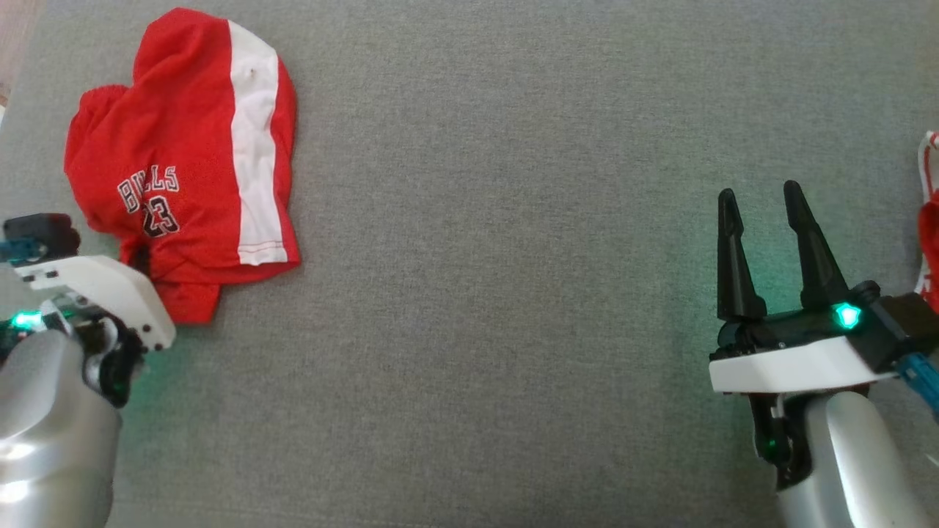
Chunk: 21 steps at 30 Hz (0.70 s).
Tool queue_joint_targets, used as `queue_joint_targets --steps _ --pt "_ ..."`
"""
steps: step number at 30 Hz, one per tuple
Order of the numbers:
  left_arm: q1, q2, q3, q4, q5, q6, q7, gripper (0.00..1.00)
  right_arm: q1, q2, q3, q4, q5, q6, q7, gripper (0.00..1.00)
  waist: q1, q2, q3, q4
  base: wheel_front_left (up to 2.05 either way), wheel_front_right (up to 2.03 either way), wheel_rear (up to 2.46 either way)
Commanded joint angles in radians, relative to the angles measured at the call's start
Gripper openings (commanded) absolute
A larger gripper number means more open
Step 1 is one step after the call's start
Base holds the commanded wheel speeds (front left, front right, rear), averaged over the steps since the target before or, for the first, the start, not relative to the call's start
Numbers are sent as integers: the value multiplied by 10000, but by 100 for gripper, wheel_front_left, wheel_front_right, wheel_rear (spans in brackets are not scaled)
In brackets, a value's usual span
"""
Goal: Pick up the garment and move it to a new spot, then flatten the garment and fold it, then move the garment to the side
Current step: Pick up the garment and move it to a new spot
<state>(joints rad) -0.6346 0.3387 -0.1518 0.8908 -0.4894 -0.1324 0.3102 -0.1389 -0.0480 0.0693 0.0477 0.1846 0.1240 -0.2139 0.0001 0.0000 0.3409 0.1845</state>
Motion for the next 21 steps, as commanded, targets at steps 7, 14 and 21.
queue_joint_targets --steps 7,14,21 --pt "-103 619 347 -716 -8 97 -2613 0 -260 -22 356 -144 148 67 -69 100 -1 0 -405 -276 0 0 0" --pt "-286 651 -214 -2848 590 59 -4480 0 -172 -22 458 175 475 67 -252 100 -1 0 -999 -719 0 0 0" --pt "-234 662 -1469 -5797 1325 40 -4034 0 -192 -22 620 373 767 67 -385 100 -1 0 -1169 -1401 0 0 0"
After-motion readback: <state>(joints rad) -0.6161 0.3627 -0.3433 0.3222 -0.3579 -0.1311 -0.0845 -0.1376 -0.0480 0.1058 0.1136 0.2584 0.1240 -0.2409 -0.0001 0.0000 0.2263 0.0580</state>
